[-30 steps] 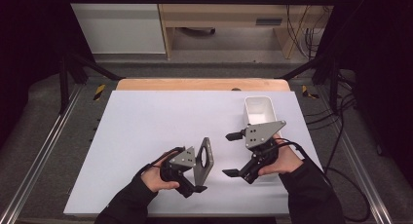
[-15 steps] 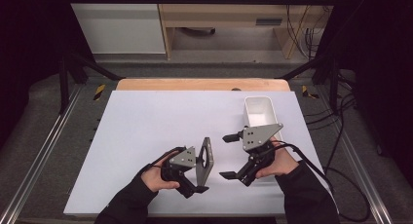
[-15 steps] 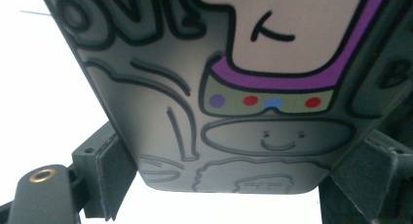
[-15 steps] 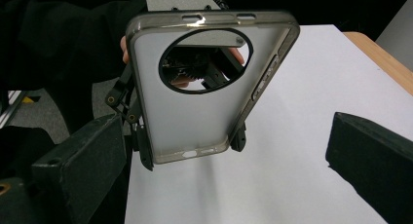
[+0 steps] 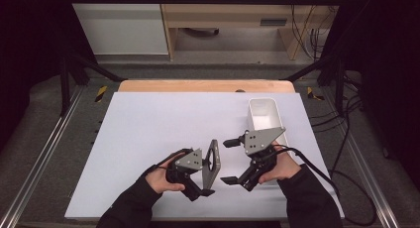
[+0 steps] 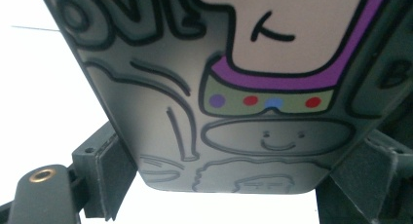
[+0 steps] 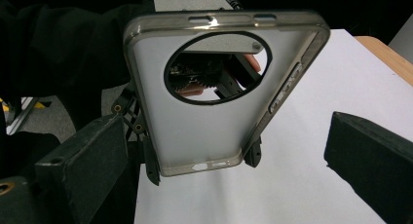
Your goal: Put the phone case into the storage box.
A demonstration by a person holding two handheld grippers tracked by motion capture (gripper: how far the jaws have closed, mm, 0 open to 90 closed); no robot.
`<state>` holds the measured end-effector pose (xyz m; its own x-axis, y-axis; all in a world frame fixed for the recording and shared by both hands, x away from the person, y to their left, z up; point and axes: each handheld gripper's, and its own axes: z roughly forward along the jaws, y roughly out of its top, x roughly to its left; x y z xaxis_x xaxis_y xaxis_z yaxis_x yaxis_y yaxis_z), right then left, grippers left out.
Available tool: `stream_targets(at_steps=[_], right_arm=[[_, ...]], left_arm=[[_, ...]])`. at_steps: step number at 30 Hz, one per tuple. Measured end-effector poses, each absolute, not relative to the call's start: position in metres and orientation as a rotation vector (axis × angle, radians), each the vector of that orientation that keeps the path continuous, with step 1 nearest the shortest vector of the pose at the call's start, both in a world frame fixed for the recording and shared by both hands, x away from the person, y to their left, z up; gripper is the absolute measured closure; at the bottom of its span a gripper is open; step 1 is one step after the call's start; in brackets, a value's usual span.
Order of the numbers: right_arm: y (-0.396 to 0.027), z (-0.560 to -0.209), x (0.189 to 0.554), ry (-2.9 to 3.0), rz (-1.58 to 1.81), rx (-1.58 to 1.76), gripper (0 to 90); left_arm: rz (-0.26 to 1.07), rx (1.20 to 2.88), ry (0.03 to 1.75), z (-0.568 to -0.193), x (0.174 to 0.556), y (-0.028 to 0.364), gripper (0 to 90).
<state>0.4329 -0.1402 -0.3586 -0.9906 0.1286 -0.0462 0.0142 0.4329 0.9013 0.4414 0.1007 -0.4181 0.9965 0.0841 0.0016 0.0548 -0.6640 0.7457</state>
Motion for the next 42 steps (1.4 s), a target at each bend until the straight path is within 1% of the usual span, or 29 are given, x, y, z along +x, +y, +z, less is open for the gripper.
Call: stream_targets(at_steps=[10, 33, 42], right_arm=[[-0.135, -0.363, 0.434, 2.584, 1.621, 0.122, 3.2], [-0.129, -0.369, 0.437, 2.599, 1.645, 0.134, 3.8], [-0.125, -0.37, 0.439, 2.608, 1.658, 0.131, 4.3]], left_arm=[[0.026, 2.292, 0.092, -0.422, 0.442, 0.098, 11.7], [0.015, 2.162, 0.115, -0.438, 0.44, 0.101, 11.7], [0.018, 2.153, 0.082, -0.441, 0.439, 0.097, 11.7]])
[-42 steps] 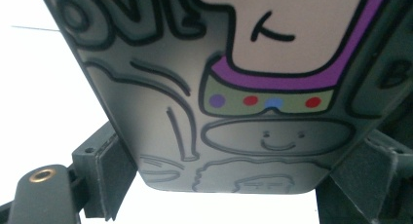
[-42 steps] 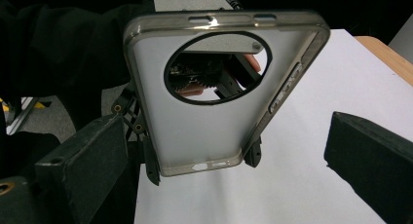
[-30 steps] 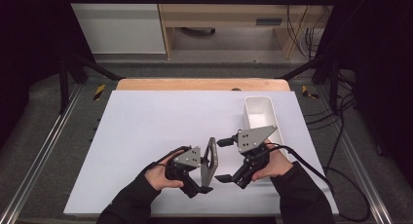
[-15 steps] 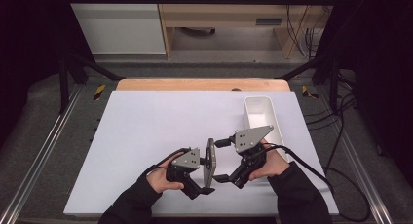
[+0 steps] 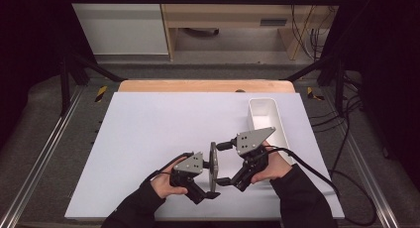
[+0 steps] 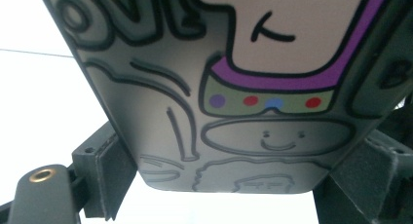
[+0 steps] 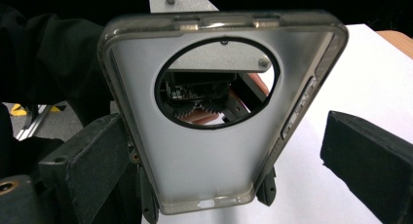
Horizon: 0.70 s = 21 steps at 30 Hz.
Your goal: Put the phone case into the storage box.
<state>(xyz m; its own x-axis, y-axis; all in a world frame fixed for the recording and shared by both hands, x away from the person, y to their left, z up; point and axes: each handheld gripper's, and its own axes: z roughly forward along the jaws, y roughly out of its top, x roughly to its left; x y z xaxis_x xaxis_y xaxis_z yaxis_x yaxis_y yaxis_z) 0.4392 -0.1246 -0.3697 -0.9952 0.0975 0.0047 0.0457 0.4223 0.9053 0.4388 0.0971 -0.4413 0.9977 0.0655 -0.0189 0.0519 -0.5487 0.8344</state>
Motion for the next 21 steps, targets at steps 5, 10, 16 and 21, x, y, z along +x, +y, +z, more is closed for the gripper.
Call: stream_targets(at_steps=[5, 10, 16, 21], right_arm=[[-0.1241, -0.37, 0.4402, 2.612, 1.666, 0.127, 4.9], [-0.1224, -0.3717, 0.4402, 2.624, 1.668, 0.112, 5.3], [-0.1204, -0.3743, 0.4401, 2.639, 1.668, 0.095, 5.2], [-0.1183, -0.377, 0.4397, 2.646, 1.671, 0.082, 5.1]], left_arm=[[0.018, 2.147, 0.069, -0.4419, 0.4389, 0.0967, 11.6], [0.007, 2.148, 0.056, -0.4438, 0.4378, 0.0948, 11.7], [0.014, 2.159, 0.042, -0.4454, 0.4373, 0.0934, 11.7], [0.015, 2.174, 0.033, -0.4467, 0.4365, 0.0921, 11.7]])
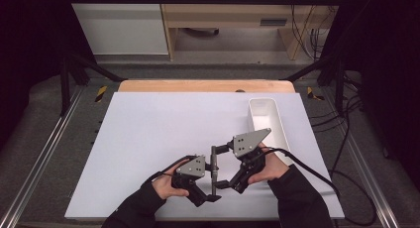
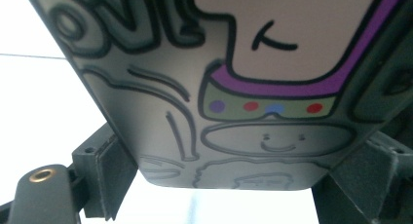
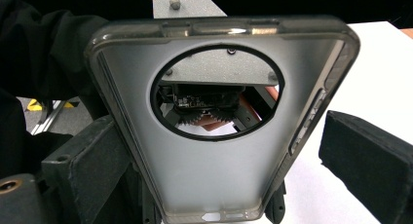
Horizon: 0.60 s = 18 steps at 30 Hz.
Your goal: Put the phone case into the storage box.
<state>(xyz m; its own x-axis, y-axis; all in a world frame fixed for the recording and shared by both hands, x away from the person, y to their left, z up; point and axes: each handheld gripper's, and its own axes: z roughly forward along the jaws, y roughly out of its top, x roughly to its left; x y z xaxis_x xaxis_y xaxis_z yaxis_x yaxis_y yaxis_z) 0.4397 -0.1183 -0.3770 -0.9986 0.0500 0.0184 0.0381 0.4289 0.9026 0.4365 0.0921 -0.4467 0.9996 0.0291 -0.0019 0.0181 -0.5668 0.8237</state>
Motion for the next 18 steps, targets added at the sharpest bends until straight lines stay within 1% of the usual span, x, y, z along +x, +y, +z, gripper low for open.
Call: stream_targets(at_steps=[9, 15, 18], right_arm=[[-0.1169, -0.3788, 0.4394, 2.658, 1.672, 0.074, 6.5], [-0.116, -0.3803, 0.4385, 2.681, 1.667, 0.047, 10.5], [-0.1158, -0.3806, 0.4385, 2.684, 1.663, 0.043, 10.7]], left_arm=[[0.011, 2.192, 0.023, -0.448, 0.4358, 0.0909, 11.7], [0.014, 2.209, 0.013, -0.4492, 0.4354, 0.0899, 11.7], [0.009, 2.209, 0.016, -0.4496, 0.4351, 0.0897, 11.7]])
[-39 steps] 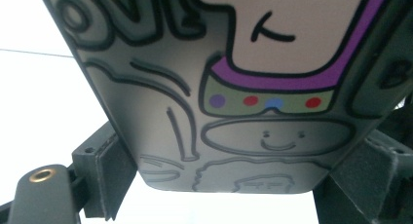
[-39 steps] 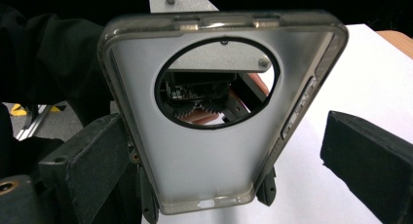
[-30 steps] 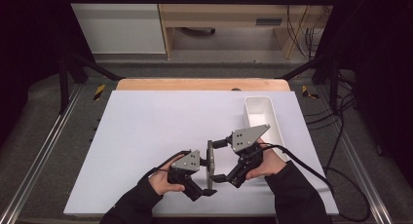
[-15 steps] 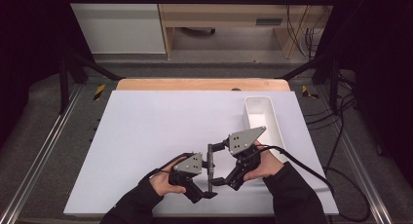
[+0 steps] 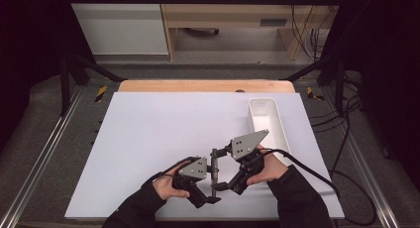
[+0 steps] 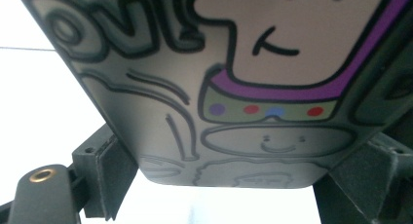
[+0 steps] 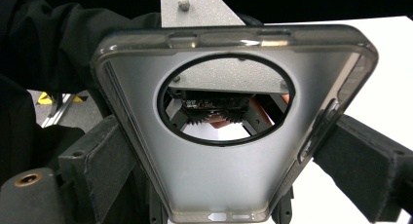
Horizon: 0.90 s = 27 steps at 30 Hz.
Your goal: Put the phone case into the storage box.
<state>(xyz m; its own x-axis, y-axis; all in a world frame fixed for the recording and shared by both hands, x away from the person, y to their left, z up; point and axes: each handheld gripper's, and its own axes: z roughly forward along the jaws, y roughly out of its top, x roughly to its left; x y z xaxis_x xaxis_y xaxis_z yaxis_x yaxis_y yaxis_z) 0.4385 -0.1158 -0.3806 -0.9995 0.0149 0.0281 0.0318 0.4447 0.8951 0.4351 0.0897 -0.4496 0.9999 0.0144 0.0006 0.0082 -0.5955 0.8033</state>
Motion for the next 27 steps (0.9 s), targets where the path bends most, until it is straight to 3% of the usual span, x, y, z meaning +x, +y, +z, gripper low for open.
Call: stream_targets(at_steps=[27], right_arm=[[-0.116, -0.3802, 0.4391, -2.66, -1.636, -0.064, 12.1]], left_arm=[[-0.007, 2.229, 0.047, -0.4484, 0.4358, 0.0917, 9.9]])
